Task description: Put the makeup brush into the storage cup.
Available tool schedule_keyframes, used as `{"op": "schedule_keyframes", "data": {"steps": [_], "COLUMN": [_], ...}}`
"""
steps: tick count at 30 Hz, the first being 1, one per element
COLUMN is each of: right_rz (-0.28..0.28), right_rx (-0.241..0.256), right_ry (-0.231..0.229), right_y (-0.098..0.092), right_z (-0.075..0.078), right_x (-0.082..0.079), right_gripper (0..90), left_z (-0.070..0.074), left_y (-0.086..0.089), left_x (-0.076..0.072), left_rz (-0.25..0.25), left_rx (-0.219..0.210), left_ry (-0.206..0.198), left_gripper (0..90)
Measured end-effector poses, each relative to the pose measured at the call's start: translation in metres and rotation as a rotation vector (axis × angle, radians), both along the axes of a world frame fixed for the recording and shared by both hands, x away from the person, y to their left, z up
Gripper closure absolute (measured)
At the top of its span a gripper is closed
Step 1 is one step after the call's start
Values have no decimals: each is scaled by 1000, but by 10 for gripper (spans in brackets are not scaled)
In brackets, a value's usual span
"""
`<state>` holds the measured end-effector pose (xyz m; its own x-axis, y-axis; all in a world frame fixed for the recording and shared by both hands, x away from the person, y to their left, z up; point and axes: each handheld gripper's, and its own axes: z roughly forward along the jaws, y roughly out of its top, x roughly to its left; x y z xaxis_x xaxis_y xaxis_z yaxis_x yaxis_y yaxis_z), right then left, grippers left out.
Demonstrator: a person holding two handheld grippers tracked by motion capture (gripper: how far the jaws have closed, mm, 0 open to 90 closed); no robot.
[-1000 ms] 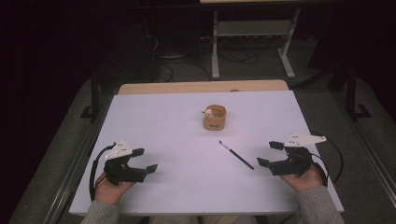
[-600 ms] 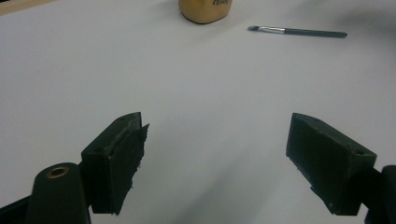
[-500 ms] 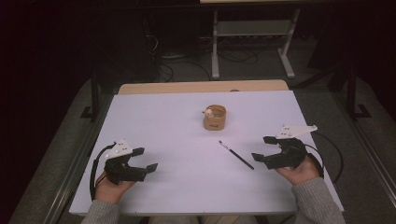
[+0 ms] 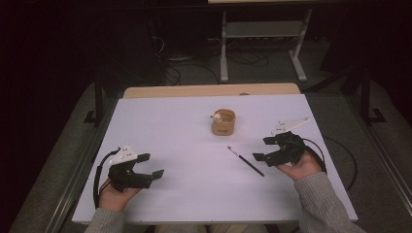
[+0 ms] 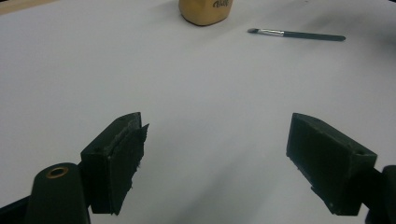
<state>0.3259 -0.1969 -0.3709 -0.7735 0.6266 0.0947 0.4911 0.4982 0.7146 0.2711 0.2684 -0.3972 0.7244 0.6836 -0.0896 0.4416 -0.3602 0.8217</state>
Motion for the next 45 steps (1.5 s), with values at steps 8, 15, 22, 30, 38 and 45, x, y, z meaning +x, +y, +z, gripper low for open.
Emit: {"op": "schedule_keyframes", "data": {"steps": [8,15,22,30,38,45], "right_rz": [7,12,24,35,54,55], "right_rx": [-23,-63,-82,-143,-188,-229], "right_ry": [22,43,85,113,140,154], "right_y": [15,30,39,53,61,63], "right_z": [4,4,-2,-17,-30,-39], "right_x": [15,27,35,42,45,44], "right_gripper": [291,323,348,394,456,521], "left_z": [1,2,1,2,2,2], "left_y": [0,2,1,1,1,0], "left_x": [0,-1,-1,-1,-1,-1], "left_rz": [0,2,0,4,1,-1], "left_rx": [2,-3,-1,0,-1,-2], "left_ry": [2,3,3,3,2,2], "left_gripper": [185,185,185,188,188,189]}}
